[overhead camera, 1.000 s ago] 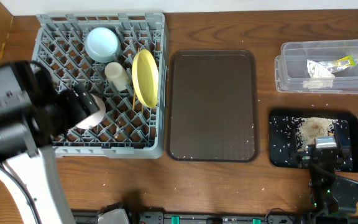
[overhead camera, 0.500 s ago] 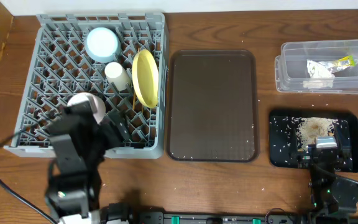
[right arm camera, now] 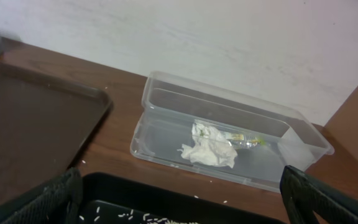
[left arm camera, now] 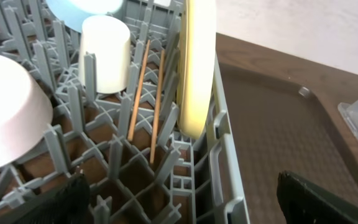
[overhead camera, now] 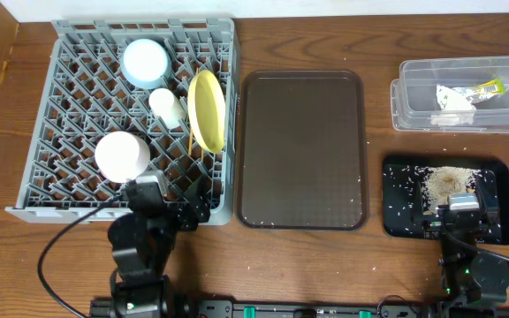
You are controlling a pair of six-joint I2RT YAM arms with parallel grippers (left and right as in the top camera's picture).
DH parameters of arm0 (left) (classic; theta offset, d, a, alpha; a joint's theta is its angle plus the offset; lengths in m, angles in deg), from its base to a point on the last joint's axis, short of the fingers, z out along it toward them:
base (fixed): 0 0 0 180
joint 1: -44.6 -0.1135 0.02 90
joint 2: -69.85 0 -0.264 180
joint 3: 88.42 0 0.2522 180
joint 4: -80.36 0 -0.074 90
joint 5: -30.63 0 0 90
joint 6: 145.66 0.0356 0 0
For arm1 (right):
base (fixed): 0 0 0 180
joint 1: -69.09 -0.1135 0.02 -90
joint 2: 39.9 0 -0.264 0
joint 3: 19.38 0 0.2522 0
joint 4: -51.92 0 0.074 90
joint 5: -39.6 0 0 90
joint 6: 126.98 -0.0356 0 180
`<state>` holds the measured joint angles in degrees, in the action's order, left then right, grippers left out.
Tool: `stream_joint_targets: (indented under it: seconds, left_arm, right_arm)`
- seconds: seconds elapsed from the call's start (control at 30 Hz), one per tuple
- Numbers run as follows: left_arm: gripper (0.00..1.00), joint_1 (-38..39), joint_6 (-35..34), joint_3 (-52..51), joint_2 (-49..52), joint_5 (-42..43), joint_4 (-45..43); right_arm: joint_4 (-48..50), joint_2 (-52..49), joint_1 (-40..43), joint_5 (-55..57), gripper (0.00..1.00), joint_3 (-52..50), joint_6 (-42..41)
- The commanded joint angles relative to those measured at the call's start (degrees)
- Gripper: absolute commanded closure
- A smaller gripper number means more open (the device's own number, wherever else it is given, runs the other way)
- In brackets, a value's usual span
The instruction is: Sort waste into correct bins and load items into the dishwasher
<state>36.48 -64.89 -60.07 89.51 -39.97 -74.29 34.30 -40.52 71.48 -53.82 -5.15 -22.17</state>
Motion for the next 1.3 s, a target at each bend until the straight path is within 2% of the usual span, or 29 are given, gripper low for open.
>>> stream_joint_targets:
  seconds: [0.0, 0.13, 0.23, 0.43, 0.67, 0.8, 1.27]
  left_arm:
    - [0.04, 0.46, -0.33, -4.5, -4.55, 1.16, -3.65]
    - [0.04, 2.56, -0.28, -10.58, -9.46, 0.28, -11.61]
    - [0.04, 4.68, -0.33, -14.49, -13.27, -3.37, -16.15]
    - [0.04, 7.69, -0.31, -14.36, -19.04, -13.0, -14.45]
    - [0.04, 7.72, -0.28, -14.36, -19.56, -18.71, -14.08]
    - [0.04, 7.74, 0.83, -14.34, -19.56, -19.91, -6.91]
    - [0.04, 7.72, 1.22, -14.36, -19.32, -19.89, -7.39]
  right_arm:
    - [-0.2, 0.33, 0.33, 0.13, 0.01, -0.15, 0.68]
    - [-0.2, 0.33, 0.33, 0.13, 0.01, -0.15, 0.66]
    - [-0.2, 0.33, 0.33, 0.13, 0.01, -0.15, 0.68]
    - [-0.2, 0.33, 0.33, 0.13, 0.01, -0.15, 0.68]
    - [-0.2, 0.33, 0.33, 0.13, 0.01, -0.15, 0.68]
    - [-0.2, 0.33, 0.33, 0.13, 0.01, -0.15, 0.68]
    - [-0.2, 0.33, 0.33, 0.13, 0.01, -0.15, 0.68]
